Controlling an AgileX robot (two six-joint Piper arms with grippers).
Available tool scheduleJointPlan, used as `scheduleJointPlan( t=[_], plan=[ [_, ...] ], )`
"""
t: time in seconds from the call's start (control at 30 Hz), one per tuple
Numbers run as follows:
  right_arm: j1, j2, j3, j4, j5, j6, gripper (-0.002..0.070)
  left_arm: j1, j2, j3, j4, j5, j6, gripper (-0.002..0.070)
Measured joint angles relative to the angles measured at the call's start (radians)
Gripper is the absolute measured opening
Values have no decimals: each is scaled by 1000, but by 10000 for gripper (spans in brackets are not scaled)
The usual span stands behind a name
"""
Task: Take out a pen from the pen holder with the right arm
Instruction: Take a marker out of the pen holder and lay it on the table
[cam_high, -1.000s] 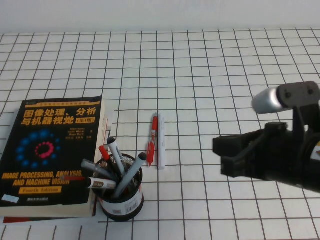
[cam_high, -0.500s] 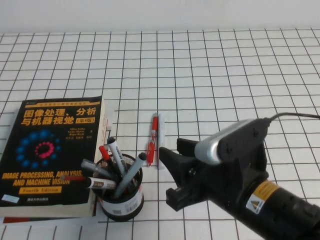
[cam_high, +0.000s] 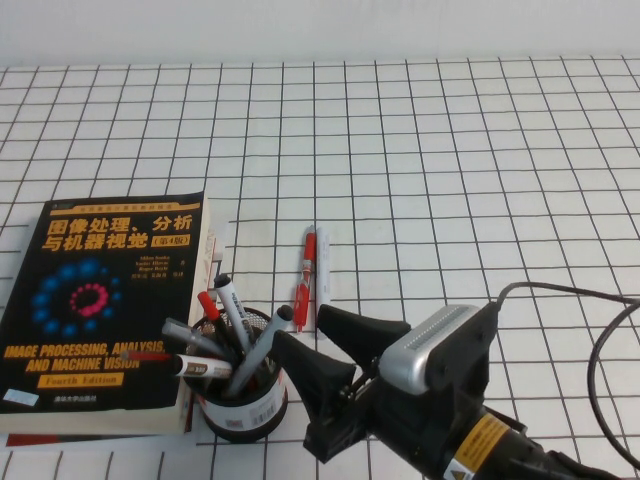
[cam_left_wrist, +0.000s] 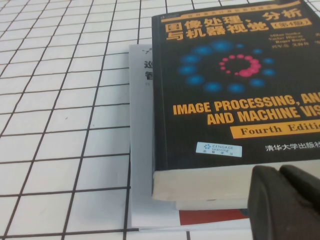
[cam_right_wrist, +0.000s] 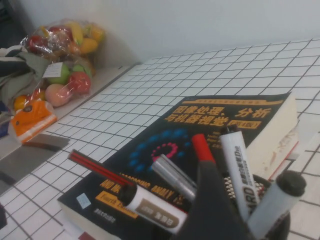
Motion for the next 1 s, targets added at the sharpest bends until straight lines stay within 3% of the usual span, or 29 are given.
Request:
scheduleJointPlan(
  t=[0.63,1.0],
  plan=[
    [0,151,-73,54,-48,27,411,0,0,0,0,0,0,-4],
    [0,225,-142,130,-54,128,410,0,0,0,0,0,0,-4]
  ],
)
